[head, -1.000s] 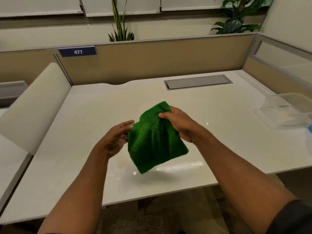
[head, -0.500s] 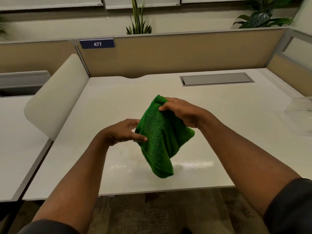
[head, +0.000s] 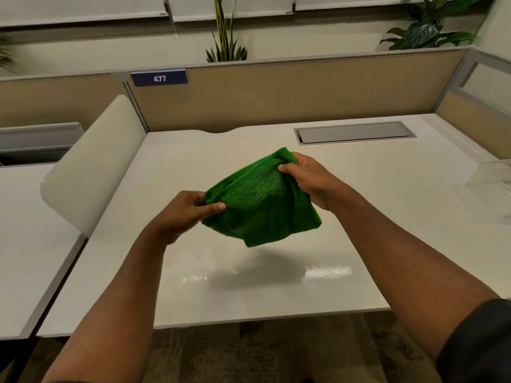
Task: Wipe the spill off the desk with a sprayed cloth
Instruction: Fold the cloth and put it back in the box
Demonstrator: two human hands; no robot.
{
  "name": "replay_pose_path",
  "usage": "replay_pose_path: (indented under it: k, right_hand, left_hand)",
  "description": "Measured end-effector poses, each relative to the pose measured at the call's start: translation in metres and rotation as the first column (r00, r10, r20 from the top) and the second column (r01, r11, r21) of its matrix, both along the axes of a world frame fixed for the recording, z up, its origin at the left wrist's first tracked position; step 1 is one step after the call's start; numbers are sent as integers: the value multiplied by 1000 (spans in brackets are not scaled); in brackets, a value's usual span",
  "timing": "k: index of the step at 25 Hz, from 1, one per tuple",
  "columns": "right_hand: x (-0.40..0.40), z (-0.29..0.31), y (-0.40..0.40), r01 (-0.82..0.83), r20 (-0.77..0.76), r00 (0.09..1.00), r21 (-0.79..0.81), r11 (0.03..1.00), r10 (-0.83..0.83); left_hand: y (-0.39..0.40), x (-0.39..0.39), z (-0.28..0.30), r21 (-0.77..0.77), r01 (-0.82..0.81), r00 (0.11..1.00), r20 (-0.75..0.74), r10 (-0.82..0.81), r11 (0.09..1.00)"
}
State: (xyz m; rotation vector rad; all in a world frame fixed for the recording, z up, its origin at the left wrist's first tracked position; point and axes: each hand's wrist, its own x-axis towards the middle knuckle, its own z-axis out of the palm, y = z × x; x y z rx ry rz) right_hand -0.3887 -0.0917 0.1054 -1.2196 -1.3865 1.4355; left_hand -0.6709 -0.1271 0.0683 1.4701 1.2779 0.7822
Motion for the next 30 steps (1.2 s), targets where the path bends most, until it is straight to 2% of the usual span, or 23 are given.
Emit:
replay_pose_path:
  k: [2,4,6,8,10,12,16,20,22,25,27,30]
  right_hand:
    - [8,2,0,87,-2,996,32,996,-87]
    - [13,7,-1,199,117,969,140,970,-216]
    - [15,14,-5,312,251,883,319,895,-397]
    - [16,23,-13,385,290,774,491,782,-563]
    - [15,31,-21,408,292,702,584,702,-650]
    - [15,38,-31,392,305,673,626,674,-674]
    - [25,44,-48,355,308,733,587,727,-606]
    - [64,41,-65,340,295,810,467,816,-506]
    - [84,38,-74,357,308,781,491,794,-542]
    - [115,36,-80,502,258,696,493,711,-670]
    - [139,33,-84,577,205,702,398,713,-682]
    - [179,26,-93,627,140,720,290,723,-680]
  left_hand:
    - [6,10,17,68,-84,996,33,82,994]
    - [16,26,37,127,-192,981,46,188,973]
    - [29,50,56,139,-281,960,59,275,950]
    - [38,84,75,140,-313,949,74,305,939]
    - [40,122,90,162,-313,949,89,302,936]
    - [34,157,102,203,-307,952,79,297,930]
    - [21,198,111,270,-209,977,9,215,940]
    - [13,220,113,188,148,987,33,-157,971]
    - [10,230,115,192,297,955,-30,-296,936]
    - [9,252,111,221,414,909,-154,-387,883]
    - [11,270,103,273,429,902,-178,-393,861]
    - [19,297,88,396,176,984,-104,-146,901]
